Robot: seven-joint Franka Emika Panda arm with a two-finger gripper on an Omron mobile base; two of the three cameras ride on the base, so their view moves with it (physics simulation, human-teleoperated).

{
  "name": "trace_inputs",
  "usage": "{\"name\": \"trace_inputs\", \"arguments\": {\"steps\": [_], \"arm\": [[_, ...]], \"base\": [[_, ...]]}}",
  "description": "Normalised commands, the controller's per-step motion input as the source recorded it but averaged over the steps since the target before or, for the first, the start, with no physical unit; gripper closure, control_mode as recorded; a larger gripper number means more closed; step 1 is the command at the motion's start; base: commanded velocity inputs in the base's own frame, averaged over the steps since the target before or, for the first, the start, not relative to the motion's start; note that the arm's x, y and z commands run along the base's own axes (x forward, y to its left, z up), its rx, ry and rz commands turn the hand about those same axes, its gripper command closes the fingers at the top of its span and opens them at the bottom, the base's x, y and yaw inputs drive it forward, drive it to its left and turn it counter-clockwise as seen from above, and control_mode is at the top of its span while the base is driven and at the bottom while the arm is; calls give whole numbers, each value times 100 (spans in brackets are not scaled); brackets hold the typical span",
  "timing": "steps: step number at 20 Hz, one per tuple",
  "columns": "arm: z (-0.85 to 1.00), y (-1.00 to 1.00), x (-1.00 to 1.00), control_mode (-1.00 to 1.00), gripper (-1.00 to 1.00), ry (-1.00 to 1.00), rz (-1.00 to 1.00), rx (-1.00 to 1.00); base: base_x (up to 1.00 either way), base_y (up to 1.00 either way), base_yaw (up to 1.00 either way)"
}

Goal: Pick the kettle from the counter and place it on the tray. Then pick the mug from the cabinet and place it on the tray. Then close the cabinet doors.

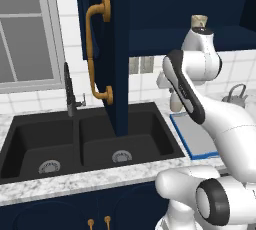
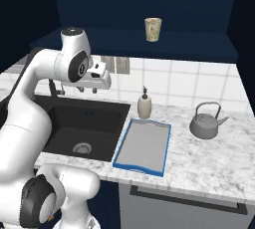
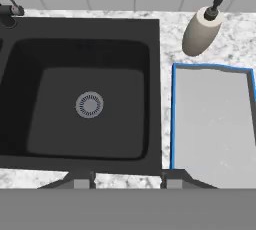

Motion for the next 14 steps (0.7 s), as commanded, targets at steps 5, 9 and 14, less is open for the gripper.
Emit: {"name": "trace_inputs", "arguments": {"steps": [5,9,14], "arm": [[-9,-4,-23,-100,-100,-1,0,-1],[-20,-39,-59,-100,-100,-10,-19,0],[-30,-56,-36,-100,-100,-26,-38,0]], "base": [[0,0,0],[0,0,0],[0,0,0]]}}
